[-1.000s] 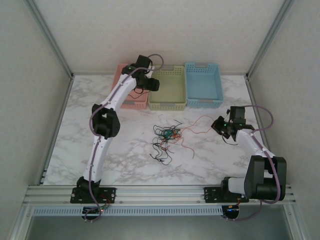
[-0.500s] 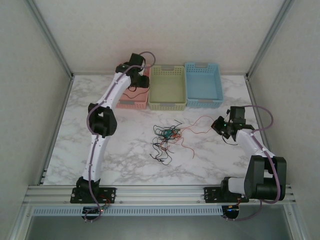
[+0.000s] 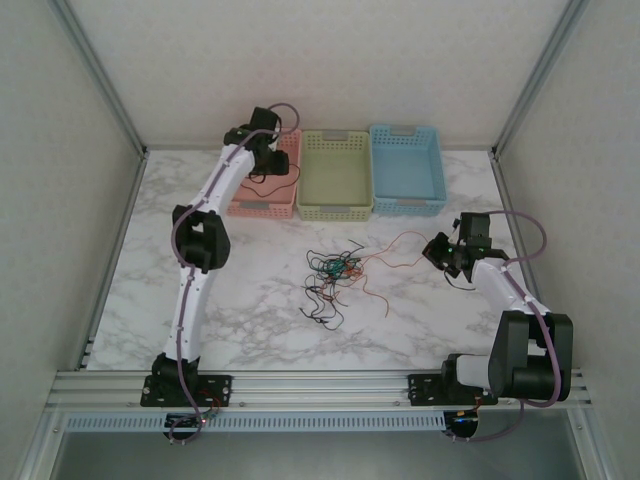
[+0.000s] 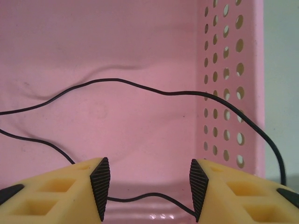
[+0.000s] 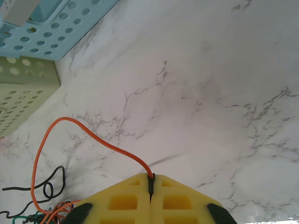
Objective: Untangle the cables
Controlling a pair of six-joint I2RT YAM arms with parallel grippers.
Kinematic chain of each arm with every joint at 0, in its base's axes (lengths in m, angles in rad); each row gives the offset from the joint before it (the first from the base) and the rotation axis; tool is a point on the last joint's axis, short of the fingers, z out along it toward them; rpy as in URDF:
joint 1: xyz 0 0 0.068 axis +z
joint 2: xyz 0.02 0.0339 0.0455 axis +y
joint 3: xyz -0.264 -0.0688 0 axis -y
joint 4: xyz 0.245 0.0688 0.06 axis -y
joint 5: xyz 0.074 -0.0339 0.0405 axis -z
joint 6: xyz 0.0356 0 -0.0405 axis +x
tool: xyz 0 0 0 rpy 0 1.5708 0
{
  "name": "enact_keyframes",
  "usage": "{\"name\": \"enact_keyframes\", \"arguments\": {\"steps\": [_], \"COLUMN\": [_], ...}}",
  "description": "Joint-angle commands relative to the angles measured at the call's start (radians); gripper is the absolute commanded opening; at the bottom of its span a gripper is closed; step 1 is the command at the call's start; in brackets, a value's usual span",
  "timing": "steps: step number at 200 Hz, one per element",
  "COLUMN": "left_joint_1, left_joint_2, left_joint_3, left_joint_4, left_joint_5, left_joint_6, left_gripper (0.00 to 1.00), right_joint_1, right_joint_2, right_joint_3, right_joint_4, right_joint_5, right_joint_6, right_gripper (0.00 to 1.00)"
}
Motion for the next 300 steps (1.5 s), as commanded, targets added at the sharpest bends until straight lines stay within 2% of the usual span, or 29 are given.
{"name": "enact_keyframes", "arguments": {"steps": [1,38,57,77,101,140,181,199,240,261,279,300], "left_joint_1": [-0.013,-0.066,-0.137,-0.245,-0.363,-0.374,-0.370,-0.364,-0.358,-0.353,-0.348,-0.344], "left_joint_2": [-0.218,-0.719,-0.904,-0.985,-1.011,-0.979,-0.871,-0.823,-0.760,-0.754,-0.768,-0.779], "left_joint_3": [-0.097,-0.766,-1.060,-1.276,-1.423,-1.521,-1.506,-1.468,-1.421,-1.420,-1.437,-1.451], "left_joint_4": [0.038,0.401,0.514,0.590,0.629,0.656,0.750,0.764,0.746,0.735,0.745,0.753], "left_joint_5": [0.044,0.173,0.223,0.256,0.213,0.073,0.138,0.154,0.151,0.153,0.159,0.173], "left_joint_6": [-0.047,-0.146,-0.167,-0.179,-0.174,-0.212,-0.250,-0.257,-0.248,-0.243,-0.243,-0.244], "left_gripper": [0.51,0.58,0.62,0.66,0.68,0.71,0.69,0.62,0.53,0.36,0.32,0.19], "right_joint_1": [0.008,0.058,0.085,0.106,0.113,0.116,0.118,0.117,0.116,0.117,0.117,0.119], "right_joint_2": [-0.015,-0.118,-0.164,-0.183,-0.184,-0.175,-0.170,-0.164,-0.159,-0.151,-0.149,-0.142], "right_joint_3": [0.005,0.019,0.011,0.002,-0.014,-0.025,-0.025,-0.025,-0.030,-0.020,-0.021,-0.021], "right_joint_4": [0.013,0.038,0.060,0.073,0.090,0.097,0.094,0.093,0.095,0.078,0.082,0.082], "right_joint_5": [-0.059,-0.100,-0.115,-0.108,-0.109,-0.098,-0.092,-0.091,-0.085,-0.075,-0.073,-0.075], "right_joint_6": [-0.008,-0.037,-0.042,-0.045,-0.041,-0.042,-0.045,-0.046,-0.045,-0.051,-0.050,-0.049], "right_gripper": [0.00,0.00,0.00,0.00,0.00,0.00,0.00,0.00,0.00,0.00,0.00,0.00]}}
